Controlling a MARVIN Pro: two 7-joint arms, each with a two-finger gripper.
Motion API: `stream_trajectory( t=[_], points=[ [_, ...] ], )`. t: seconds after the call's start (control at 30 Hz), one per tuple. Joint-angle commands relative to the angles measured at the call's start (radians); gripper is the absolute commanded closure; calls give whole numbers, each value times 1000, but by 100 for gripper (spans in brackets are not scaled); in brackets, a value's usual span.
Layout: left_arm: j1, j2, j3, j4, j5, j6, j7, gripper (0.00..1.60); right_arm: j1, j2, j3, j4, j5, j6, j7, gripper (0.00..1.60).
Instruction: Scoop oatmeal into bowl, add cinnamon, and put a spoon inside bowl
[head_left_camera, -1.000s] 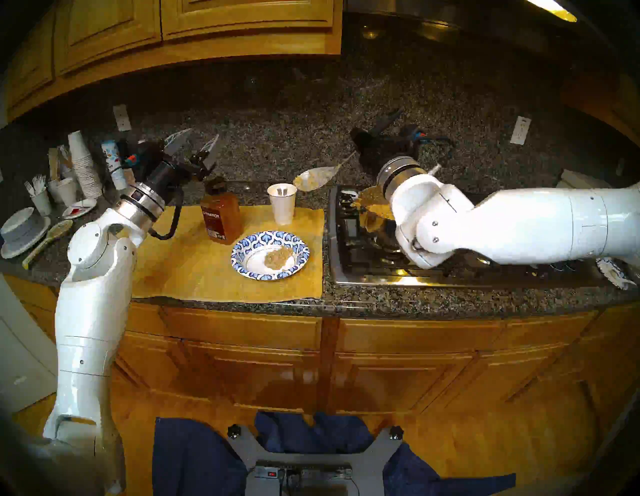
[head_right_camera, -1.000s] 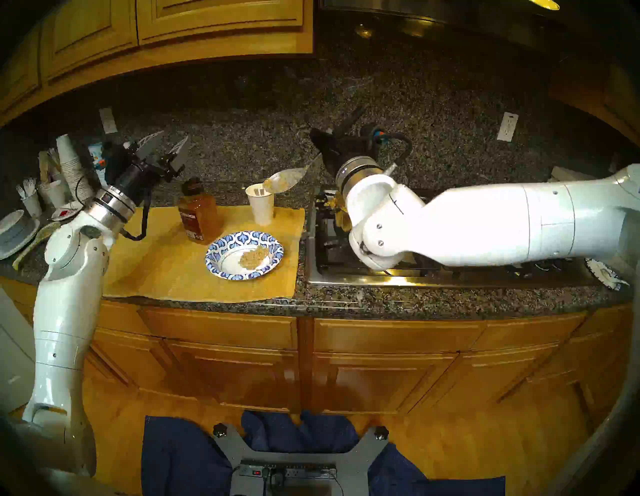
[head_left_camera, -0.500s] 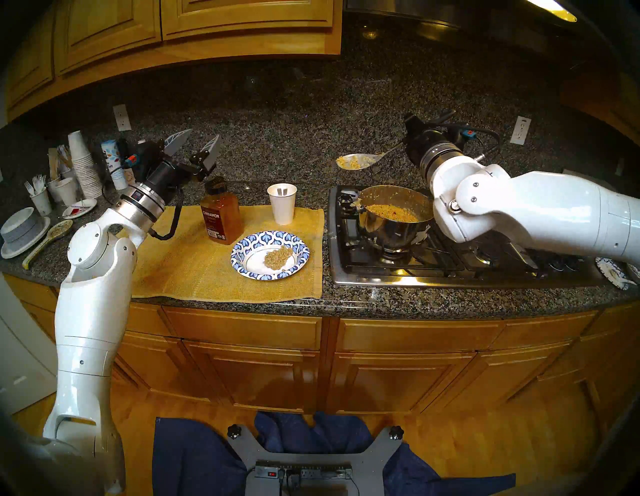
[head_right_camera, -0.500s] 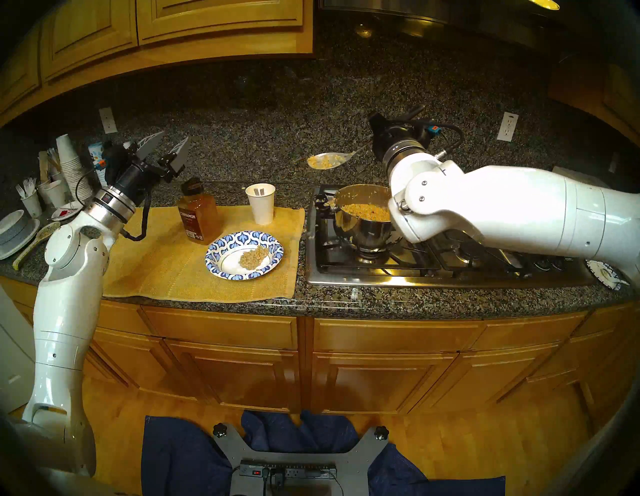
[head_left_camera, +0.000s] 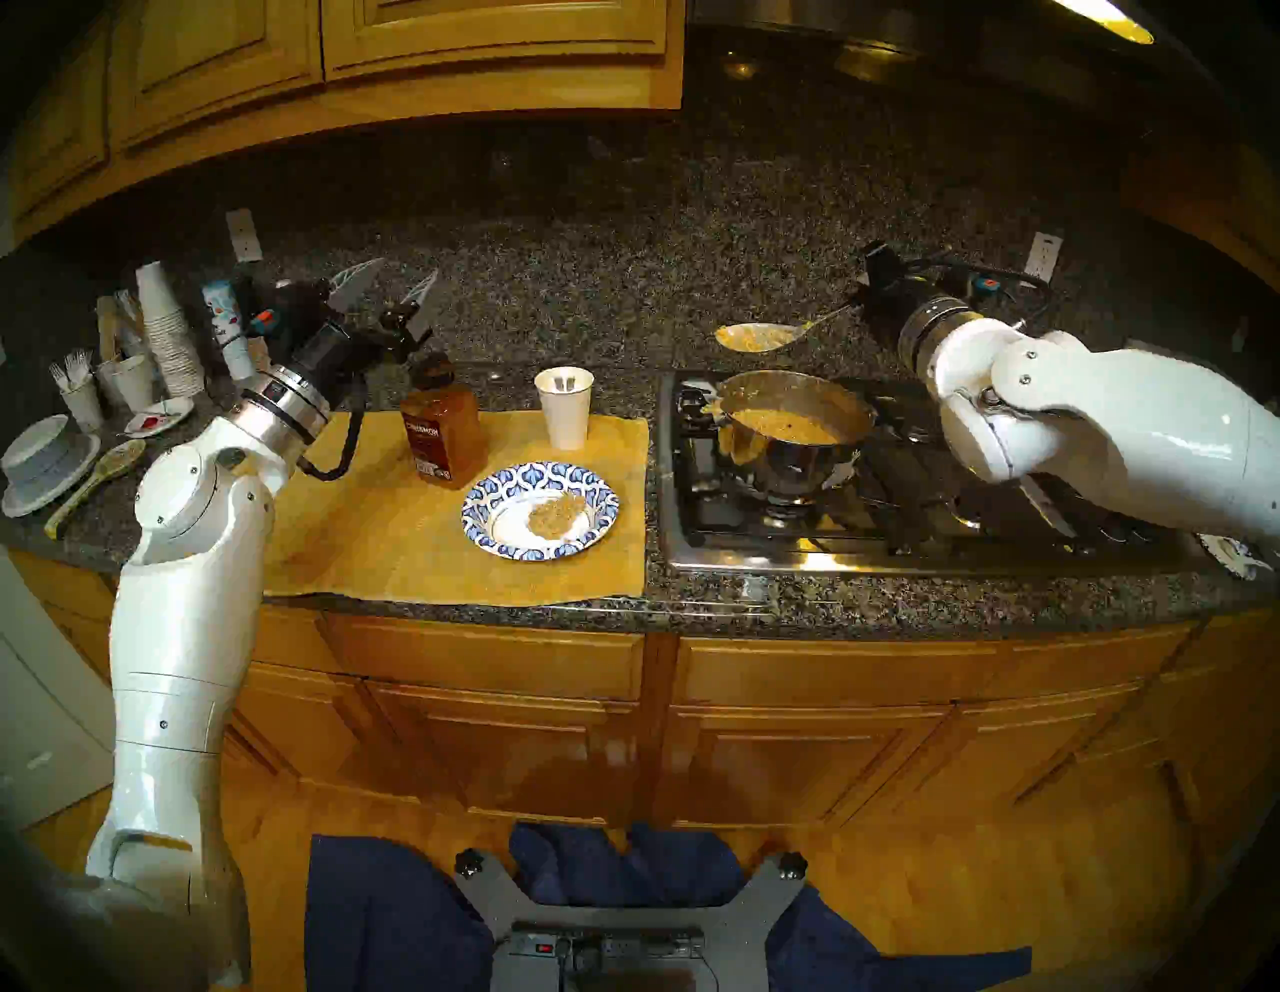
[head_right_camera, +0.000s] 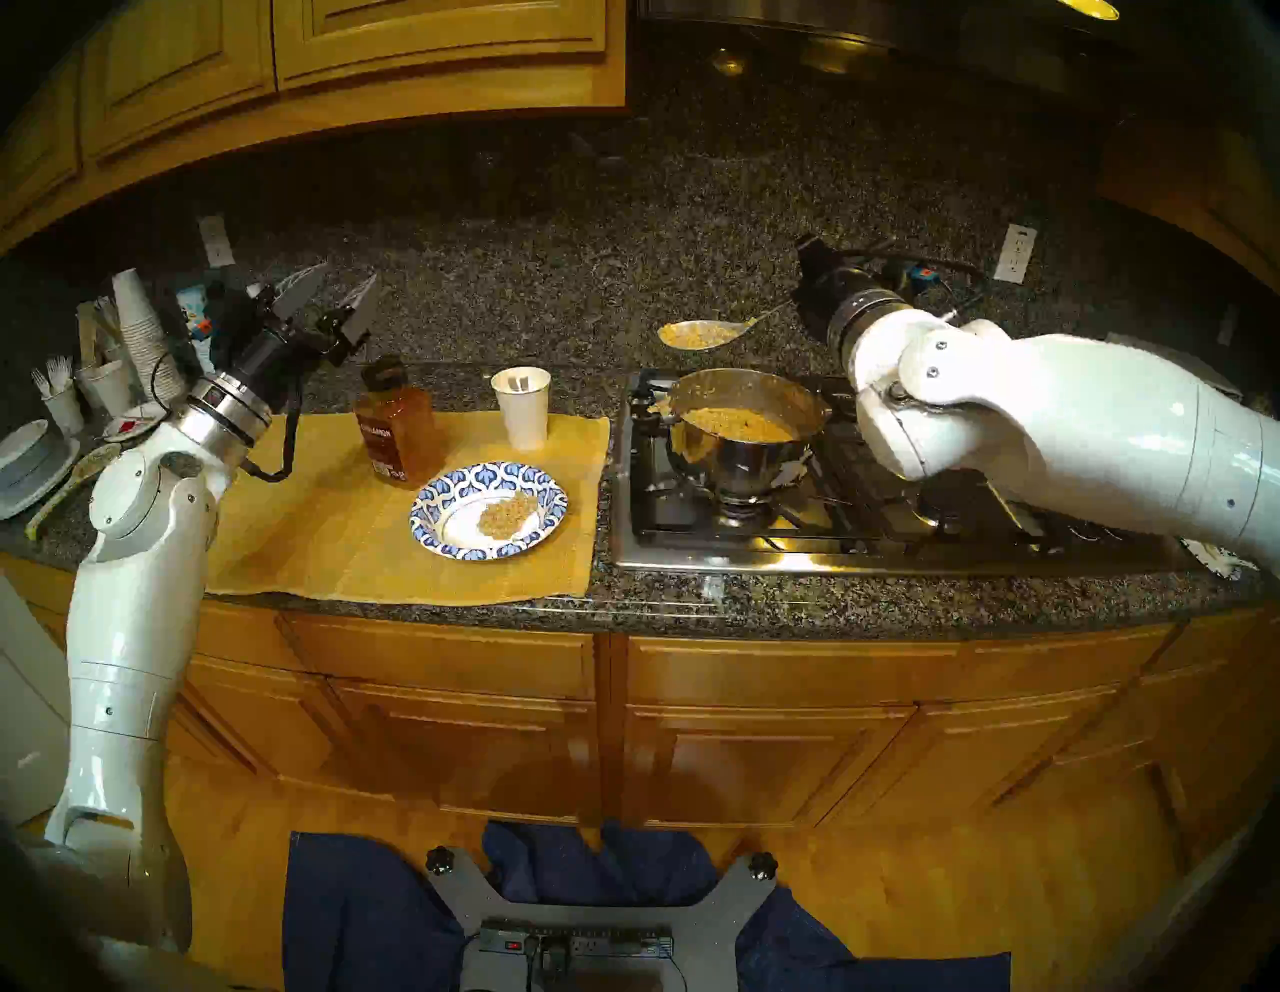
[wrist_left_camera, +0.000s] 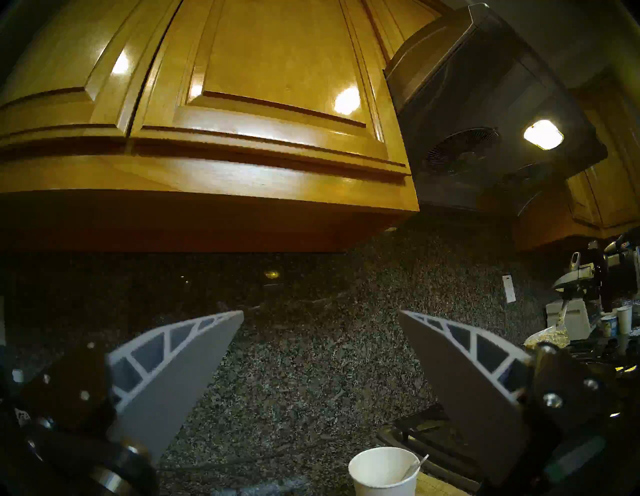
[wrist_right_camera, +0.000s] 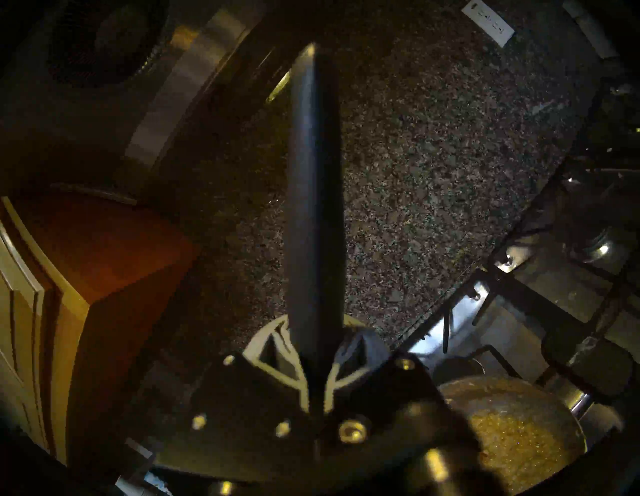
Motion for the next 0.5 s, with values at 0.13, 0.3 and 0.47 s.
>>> stream_trajectory(
  t=[0.13,0.3,0.47],
  points=[
    [-34,0,-6,-24,-9,-10,0,0,80,164,-2,-4,-80,193,150,160],
    [-35,-1,-6,-24,-10,-10,0,0,85,176,-30,22,-164,283,199,160],
    [-35,-1,-5,-24,-10,-10,0,0,94,164,-42,48,-255,349,221,160]
  ],
)
